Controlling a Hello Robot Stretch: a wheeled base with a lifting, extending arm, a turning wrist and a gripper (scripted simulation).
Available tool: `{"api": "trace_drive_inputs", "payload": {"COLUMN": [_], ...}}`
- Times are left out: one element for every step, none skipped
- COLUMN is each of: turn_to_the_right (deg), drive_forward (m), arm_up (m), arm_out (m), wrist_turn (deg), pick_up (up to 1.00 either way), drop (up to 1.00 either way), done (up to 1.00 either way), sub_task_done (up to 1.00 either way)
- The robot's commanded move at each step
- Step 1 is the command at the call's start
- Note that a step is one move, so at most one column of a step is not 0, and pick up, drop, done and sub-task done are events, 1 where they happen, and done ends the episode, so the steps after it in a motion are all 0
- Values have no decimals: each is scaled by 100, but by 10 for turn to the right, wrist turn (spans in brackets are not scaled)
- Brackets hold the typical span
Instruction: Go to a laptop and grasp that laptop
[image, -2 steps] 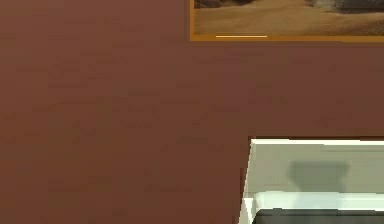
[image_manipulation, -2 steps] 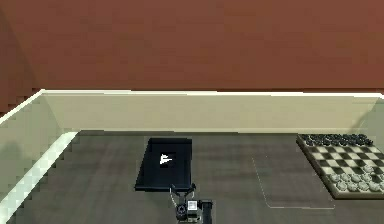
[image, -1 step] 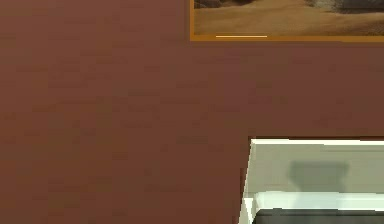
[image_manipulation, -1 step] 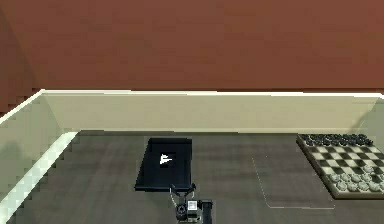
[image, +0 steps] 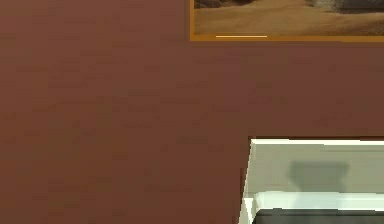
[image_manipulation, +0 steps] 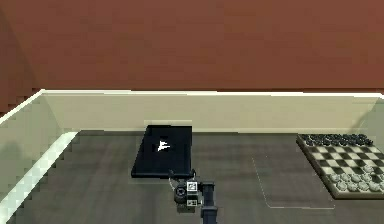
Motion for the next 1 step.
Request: {"api": "trace_drive_inputs", "payload": {"turn_to_the_right": [0], "drive_forward": [0], "arm_up": [0], "arm_out": [0], "wrist_turn": [0], "pick_up": [0], "drop": [0], "done": [100], "sub_task_done": [0]}}
